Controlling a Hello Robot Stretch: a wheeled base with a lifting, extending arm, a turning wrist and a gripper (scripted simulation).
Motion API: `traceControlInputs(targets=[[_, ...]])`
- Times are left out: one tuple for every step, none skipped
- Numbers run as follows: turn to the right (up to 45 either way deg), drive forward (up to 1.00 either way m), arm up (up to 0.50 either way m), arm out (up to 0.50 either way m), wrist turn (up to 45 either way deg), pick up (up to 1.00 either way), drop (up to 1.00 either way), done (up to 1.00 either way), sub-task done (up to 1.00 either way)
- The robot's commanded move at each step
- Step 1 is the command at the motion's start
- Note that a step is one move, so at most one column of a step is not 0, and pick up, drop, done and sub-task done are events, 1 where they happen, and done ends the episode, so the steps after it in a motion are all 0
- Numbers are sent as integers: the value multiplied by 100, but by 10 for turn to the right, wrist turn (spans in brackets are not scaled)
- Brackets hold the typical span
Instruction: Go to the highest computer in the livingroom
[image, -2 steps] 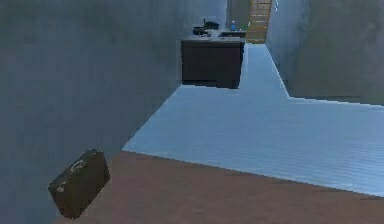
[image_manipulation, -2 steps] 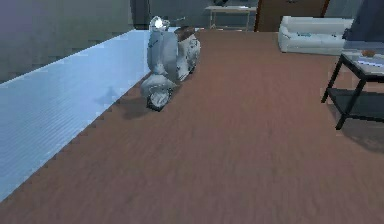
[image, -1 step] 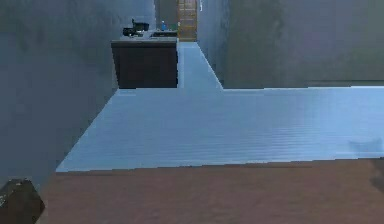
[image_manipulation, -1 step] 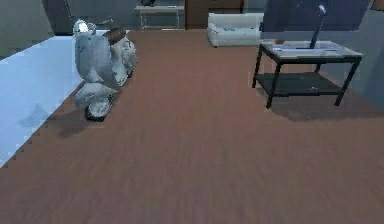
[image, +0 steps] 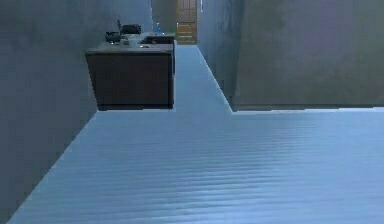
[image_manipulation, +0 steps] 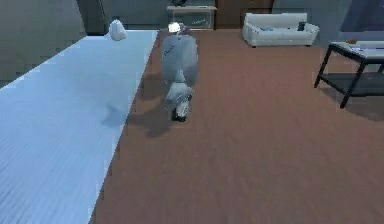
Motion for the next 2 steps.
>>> traceControlInputs(targets=[[0, 100, 0, 0, 0, 0, 0, 0, 0], [0, 100, 0, 0, 0, 0, 0, 0, 0]])
